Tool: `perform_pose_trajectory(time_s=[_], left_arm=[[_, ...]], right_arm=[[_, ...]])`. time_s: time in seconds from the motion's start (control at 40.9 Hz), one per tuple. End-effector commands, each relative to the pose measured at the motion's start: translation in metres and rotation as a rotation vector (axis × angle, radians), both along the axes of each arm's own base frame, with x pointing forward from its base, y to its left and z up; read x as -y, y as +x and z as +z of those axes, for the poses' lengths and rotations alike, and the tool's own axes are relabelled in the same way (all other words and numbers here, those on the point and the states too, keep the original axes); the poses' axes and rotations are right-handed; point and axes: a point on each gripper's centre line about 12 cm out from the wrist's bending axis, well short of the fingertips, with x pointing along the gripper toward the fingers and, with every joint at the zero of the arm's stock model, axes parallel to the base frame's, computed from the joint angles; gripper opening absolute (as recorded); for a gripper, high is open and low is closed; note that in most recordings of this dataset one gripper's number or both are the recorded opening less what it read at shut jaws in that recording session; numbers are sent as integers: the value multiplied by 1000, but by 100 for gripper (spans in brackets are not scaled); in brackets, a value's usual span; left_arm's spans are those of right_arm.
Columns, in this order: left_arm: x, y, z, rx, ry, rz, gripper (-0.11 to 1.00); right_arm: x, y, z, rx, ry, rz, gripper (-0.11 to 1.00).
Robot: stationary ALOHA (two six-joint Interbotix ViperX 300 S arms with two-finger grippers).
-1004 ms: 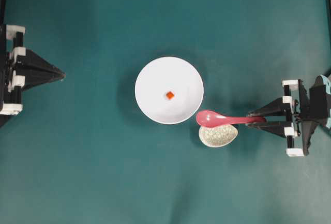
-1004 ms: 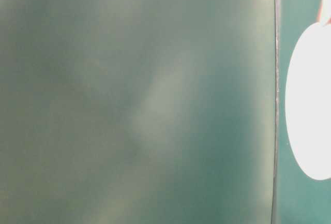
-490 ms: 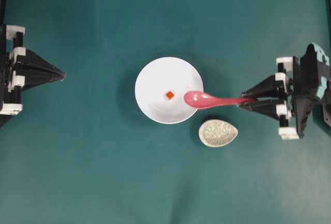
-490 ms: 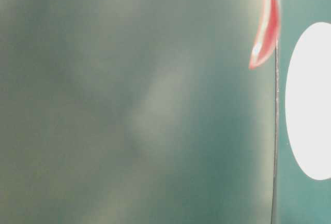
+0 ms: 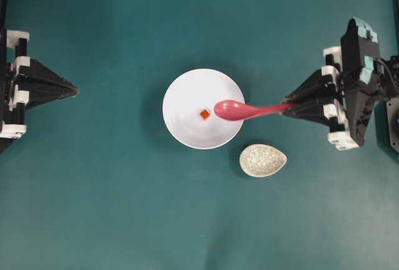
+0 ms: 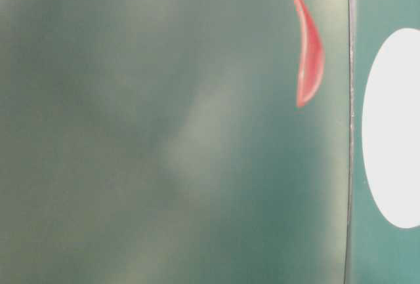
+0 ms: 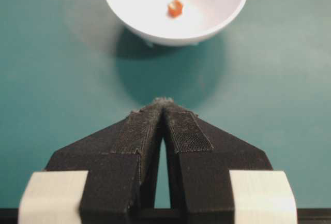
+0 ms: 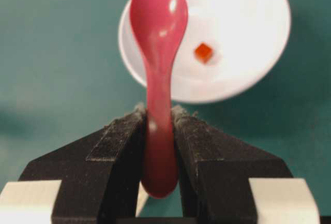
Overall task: Grip the spoon and scoop the red block from the bowl with right arm.
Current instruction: 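Lift the spoon off its rest and carry it over the bowl, then lower the spoon bowl into the white bowl beside the cube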
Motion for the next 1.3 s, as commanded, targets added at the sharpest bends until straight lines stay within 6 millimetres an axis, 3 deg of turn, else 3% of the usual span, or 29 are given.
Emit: perform_pose_trajectory(time_s=[0.0,0.392,0.661,1.273], left_arm=[[-1,3,10,24,2,3,0],[-1,3,11,29,-1,4,0],[-1,3,10,25,0,4,0],[-1,2,8,9,1,3,0]], right_arm=[[4,7,18,28,-21,8,25],[19,18,44,-85,-86,74,25],[25,40,60,-184,-54,121,25],[32,98,52,-485,17,201,25]])
